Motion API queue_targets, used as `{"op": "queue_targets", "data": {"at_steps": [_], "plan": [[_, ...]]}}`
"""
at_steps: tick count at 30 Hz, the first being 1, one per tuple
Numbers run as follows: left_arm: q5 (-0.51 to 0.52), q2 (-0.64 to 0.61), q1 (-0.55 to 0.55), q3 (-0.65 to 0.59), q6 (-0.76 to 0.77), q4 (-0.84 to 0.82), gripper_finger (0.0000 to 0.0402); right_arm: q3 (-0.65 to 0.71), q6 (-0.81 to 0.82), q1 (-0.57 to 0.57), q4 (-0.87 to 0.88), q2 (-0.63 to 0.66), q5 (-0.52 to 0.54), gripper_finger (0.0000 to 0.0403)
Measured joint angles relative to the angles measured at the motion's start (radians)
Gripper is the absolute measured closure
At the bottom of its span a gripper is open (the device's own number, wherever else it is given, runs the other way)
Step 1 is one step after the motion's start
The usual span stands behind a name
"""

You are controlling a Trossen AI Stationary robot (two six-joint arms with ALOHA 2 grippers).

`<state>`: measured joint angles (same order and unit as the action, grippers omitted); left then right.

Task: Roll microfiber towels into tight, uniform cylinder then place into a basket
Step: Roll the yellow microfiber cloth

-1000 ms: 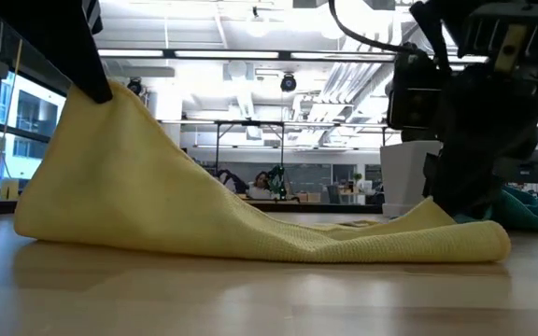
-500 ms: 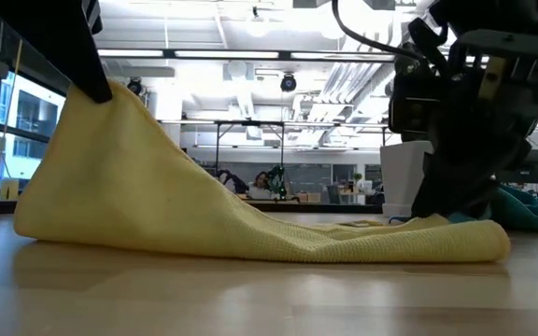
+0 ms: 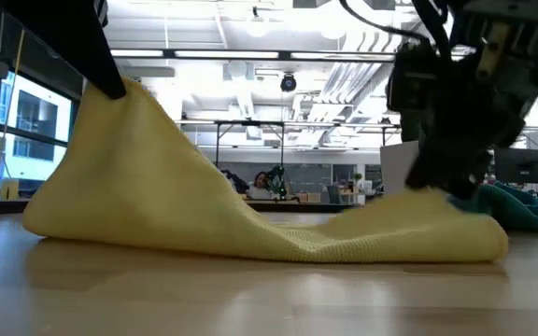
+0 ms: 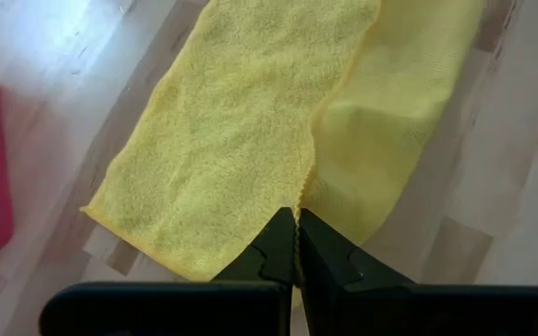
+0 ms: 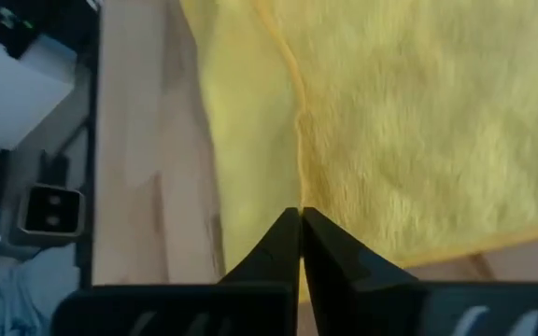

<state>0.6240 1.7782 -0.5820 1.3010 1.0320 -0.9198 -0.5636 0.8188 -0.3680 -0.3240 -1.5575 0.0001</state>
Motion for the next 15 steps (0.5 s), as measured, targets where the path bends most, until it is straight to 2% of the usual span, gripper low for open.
{"op": "queue_targets", "data": {"at_steps": [5,9,15], "plan": [[0.007,0.0,0.014,0.0,-0.006,-0.006,0.0401,0.0,-0.039,0.028,0.07,0.092,0.003,0.0402],[0.062,-0.004,0.023,0.0,-0.006,-0.017,0.0401,0.0,-0.076,0.053,0.174,0.163,0.045,0.0402],[0.079,-0.011,0.076,0.001,-0.006,-0.063,0.0401,0.0,-0.129,0.113,0.278,0.195,0.109,0.0403]]}}
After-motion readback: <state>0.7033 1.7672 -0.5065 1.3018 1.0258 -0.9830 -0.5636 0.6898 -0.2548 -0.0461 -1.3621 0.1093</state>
